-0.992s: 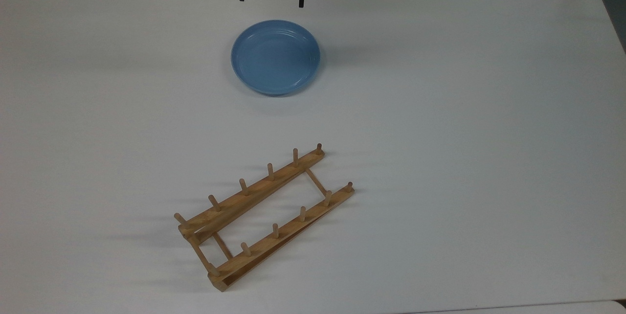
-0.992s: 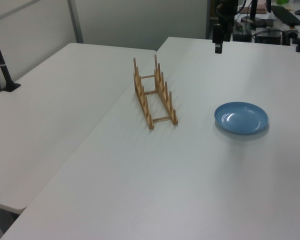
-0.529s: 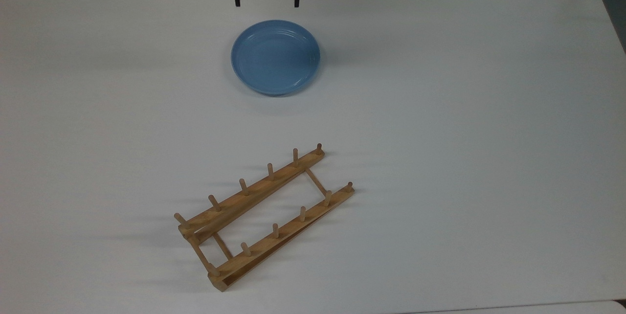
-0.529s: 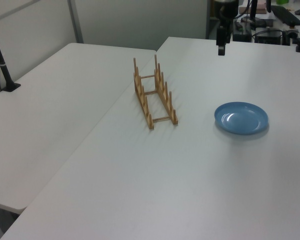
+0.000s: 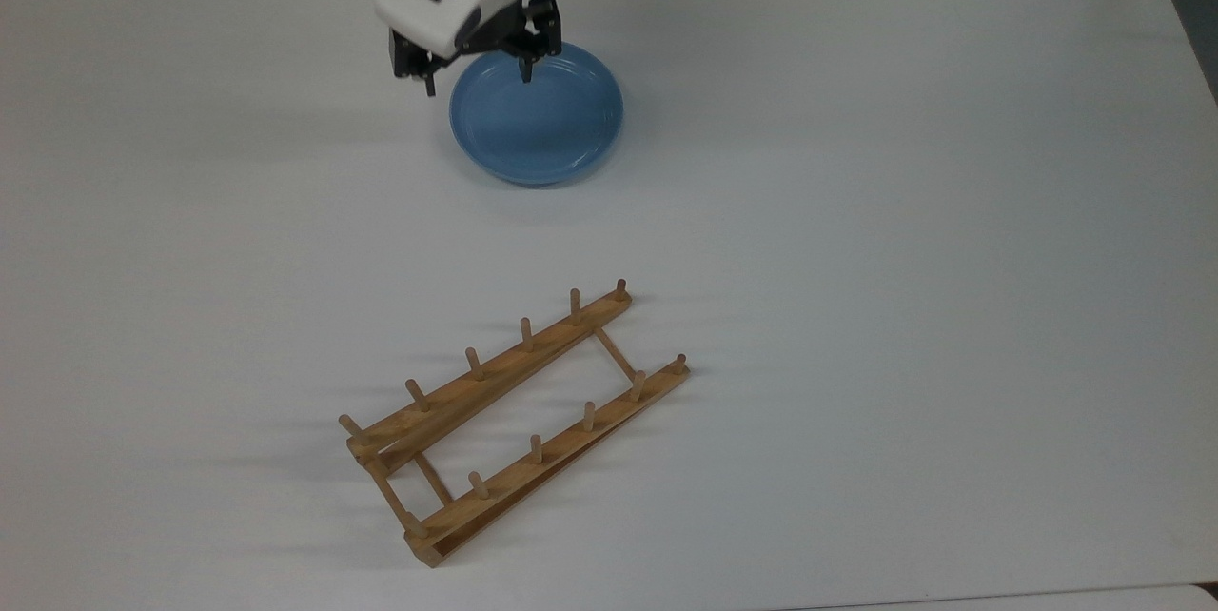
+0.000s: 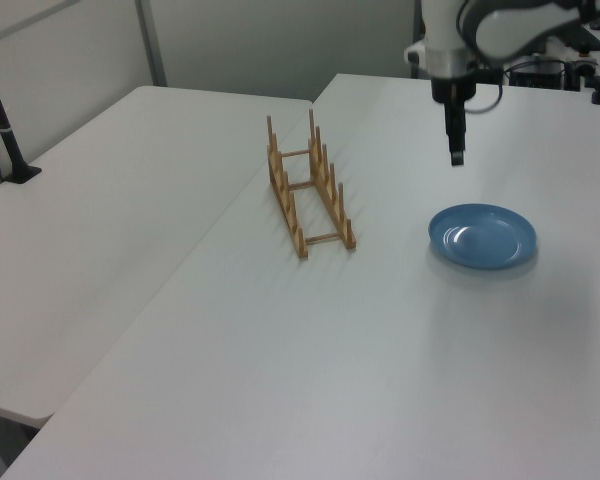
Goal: Place plate in plate rack
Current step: 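Lower the gripper onto the rim of the light blue plate, then close the gripper on the plate rim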
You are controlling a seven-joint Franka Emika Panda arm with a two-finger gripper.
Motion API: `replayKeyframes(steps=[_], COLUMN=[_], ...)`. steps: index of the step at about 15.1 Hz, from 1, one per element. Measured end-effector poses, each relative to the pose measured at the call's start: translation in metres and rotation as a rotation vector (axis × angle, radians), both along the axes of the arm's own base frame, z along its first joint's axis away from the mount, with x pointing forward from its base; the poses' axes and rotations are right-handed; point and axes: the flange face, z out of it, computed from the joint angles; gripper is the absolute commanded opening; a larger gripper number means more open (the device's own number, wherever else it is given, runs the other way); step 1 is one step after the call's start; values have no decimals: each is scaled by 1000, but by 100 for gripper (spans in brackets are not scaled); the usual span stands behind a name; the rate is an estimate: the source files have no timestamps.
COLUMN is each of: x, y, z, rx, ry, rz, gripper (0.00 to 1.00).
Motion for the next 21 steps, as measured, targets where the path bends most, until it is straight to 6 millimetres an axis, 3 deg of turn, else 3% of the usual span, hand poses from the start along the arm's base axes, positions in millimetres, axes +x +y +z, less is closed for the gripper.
replayKeyframes(steps=[4,8,17,18,21], x=[-6,-3,-1,-1,2], y=[-4,-7,-10,-10,-9], z=[-61,-97,-122,-123,-132], rx=[-58,-79,-93,-93,-90], ry=[70,111,138,140,132], rz=[46,65,80,80,86], gripper=[59,38,39,37,19])
